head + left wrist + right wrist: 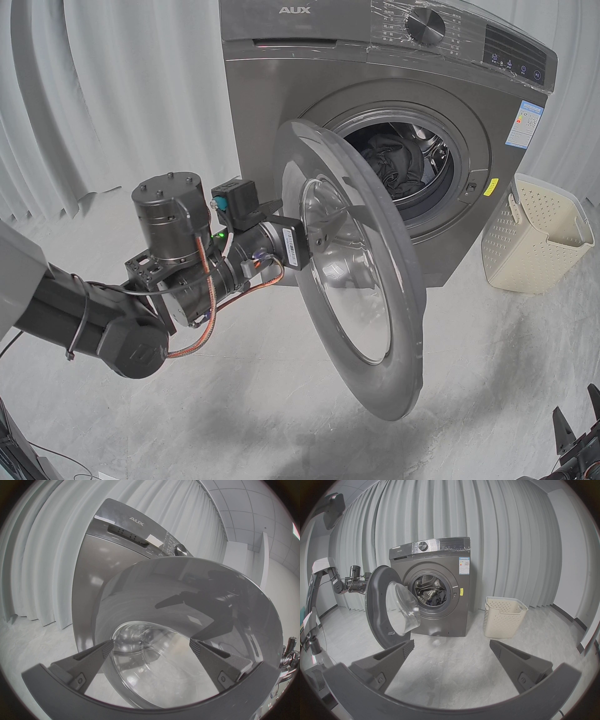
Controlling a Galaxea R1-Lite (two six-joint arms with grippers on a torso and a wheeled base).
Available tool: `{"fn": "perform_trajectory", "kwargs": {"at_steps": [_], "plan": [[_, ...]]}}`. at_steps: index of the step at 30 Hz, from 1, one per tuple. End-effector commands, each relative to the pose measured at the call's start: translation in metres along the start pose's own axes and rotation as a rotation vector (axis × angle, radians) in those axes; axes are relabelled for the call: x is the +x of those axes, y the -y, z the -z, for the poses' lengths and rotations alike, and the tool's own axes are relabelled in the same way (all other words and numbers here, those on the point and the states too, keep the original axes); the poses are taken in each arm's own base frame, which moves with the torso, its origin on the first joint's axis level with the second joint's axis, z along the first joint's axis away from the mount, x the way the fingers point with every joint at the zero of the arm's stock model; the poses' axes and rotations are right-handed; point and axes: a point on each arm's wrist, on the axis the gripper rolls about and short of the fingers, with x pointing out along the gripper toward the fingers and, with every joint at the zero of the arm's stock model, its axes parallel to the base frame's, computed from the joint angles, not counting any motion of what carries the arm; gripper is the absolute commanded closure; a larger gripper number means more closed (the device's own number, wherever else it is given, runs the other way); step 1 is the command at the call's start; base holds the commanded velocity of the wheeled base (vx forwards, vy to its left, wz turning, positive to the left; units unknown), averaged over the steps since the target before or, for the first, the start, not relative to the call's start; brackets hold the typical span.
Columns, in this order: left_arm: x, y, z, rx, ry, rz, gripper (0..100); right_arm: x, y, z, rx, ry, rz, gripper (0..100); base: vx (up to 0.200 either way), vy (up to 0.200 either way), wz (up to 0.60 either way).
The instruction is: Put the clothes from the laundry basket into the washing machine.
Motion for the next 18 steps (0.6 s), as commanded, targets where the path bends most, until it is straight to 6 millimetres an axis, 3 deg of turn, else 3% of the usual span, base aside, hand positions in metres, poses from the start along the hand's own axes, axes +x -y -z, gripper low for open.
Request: {"fn": "perform_trajectory", "kwargs": {"at_steps": [1,18], "plan": [[0.016,-0.001,0.006,0.0,0.001,-0.006,0,0.001,0.0,0.005,0.0,-0.014,0.0,0,0.0,0.0,0.0],[0.062,-0.002,-0.003,-0.008,0.112,-0.057,0,0.001,0.0,0.005,0.002,-0.014,0.002,0,0.0,0.0,0.0]]}}
